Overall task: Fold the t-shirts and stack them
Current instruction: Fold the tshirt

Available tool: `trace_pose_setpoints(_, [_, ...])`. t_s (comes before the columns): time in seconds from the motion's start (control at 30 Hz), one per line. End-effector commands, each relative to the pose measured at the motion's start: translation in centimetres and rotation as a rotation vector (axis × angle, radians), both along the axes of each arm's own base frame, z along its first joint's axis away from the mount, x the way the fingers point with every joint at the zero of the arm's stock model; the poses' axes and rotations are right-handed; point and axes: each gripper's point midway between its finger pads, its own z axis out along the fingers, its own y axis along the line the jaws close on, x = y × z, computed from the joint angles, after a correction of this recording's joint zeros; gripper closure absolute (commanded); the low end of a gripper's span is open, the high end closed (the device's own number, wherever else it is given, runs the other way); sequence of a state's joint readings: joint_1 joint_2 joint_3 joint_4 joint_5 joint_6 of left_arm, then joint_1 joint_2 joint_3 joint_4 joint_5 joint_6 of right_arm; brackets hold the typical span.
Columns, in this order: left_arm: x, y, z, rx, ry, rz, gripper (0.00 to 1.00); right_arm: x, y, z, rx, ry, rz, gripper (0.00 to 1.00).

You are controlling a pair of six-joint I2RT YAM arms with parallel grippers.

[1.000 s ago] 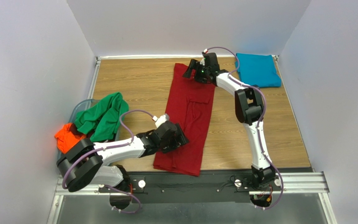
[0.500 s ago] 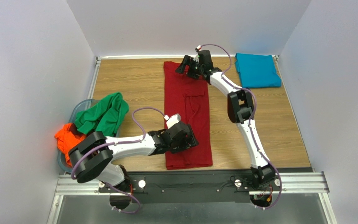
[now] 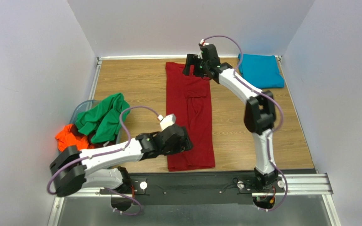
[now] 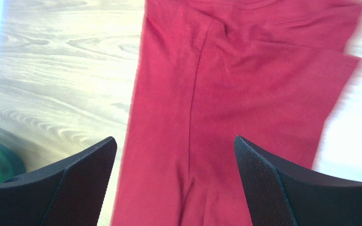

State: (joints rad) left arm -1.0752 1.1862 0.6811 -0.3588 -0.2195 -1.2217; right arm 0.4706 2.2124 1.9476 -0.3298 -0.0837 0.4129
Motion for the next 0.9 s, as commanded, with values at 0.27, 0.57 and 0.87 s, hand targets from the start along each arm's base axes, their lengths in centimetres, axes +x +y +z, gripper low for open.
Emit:
trace_pose_setpoints(0.27, [-6.6, 7.2, -4.3, 0.037, 0.169, -0.014, 0.08, -17.0, -9.1, -2.4, -0.072, 0.158, -0.23, 0.0])
trace_pose_setpoints(0.57, [-7.8, 7.3, -6.3, 0.016, 0.238, -0.012, 0.37, -23.0, -11.0, -4.3, -0.04, 0.226, -0.189, 0.0])
trace_pose_setpoints(0.87, [-7.8, 6.8, -7.2, 0.039, 0.251, -0.032, 0.87, -26.8, -10.4, -5.9, -0.028, 0.317, -0.095, 0.0])
